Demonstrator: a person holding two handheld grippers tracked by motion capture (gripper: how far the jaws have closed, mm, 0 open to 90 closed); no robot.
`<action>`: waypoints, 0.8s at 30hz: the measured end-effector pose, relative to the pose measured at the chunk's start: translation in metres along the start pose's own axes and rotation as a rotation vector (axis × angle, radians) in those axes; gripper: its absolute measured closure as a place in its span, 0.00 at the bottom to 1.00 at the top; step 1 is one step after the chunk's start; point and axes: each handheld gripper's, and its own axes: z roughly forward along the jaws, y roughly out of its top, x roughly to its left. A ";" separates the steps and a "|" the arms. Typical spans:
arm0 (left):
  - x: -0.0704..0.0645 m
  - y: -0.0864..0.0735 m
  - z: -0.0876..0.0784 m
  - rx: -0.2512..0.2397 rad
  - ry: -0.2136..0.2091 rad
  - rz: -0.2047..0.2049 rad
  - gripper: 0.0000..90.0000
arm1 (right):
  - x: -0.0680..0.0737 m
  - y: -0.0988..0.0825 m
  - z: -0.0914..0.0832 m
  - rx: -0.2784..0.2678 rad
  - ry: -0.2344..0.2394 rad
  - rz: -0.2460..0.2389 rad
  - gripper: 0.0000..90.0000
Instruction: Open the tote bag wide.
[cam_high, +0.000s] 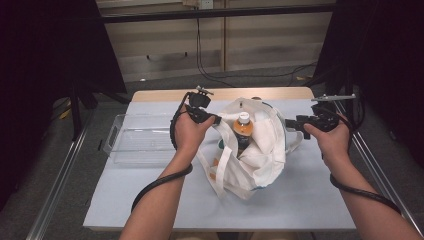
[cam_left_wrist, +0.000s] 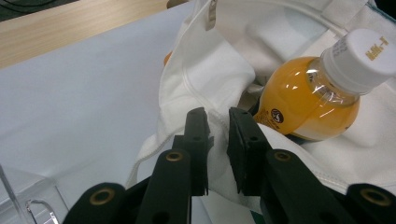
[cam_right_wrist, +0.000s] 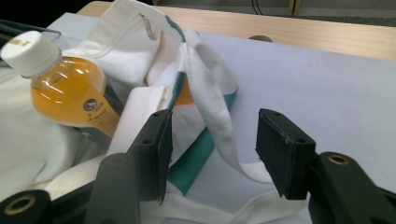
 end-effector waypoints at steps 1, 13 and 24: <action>0.000 0.000 0.000 0.000 0.000 0.000 0.87 | 0.000 0.000 0.000 0.000 0.000 0.000 0.51; -0.004 -0.001 -0.002 -0.023 0.007 -0.012 0.87 | 0.010 0.010 0.005 0.012 0.008 -0.018 0.51; -0.006 0.001 -0.003 -0.028 0.000 0.001 0.87 | 0.007 0.014 -0.003 0.006 0.004 -0.013 0.50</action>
